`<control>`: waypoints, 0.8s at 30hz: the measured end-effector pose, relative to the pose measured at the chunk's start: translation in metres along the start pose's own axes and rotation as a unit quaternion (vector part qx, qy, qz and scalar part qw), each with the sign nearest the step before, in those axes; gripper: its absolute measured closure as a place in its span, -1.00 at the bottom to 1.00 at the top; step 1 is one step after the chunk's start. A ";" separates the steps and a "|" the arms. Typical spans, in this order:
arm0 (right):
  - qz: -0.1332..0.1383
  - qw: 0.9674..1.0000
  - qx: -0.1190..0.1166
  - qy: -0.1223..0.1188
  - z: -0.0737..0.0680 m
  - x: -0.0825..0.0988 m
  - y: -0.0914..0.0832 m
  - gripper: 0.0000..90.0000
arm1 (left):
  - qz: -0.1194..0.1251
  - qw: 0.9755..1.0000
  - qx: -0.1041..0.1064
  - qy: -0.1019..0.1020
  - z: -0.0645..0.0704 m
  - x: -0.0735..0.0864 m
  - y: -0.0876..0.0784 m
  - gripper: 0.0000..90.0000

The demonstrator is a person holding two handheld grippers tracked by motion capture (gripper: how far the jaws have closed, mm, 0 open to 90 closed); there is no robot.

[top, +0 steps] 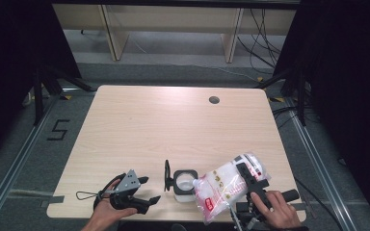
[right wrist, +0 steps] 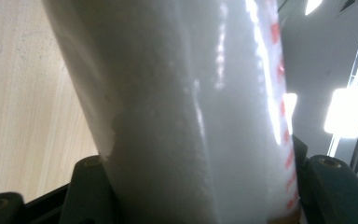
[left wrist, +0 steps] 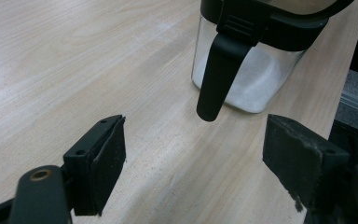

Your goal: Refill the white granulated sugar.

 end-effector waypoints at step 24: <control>0.008 1.000 -0.008 0.007 0.000 -0.001 0.000 -0.03 | 0.000 1.000 0.000 0.001 0.000 0.000 0.000 -0.54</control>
Point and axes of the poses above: each handheld gripper's, and its own axes: y roughly forward along the jaws, x roughly out of its underside, z roughly to its right, the point moved 3 cm from there along y, roughly forward along the jaws, and after that the axes turned 10 degrees about x, right-handed, at the moved point
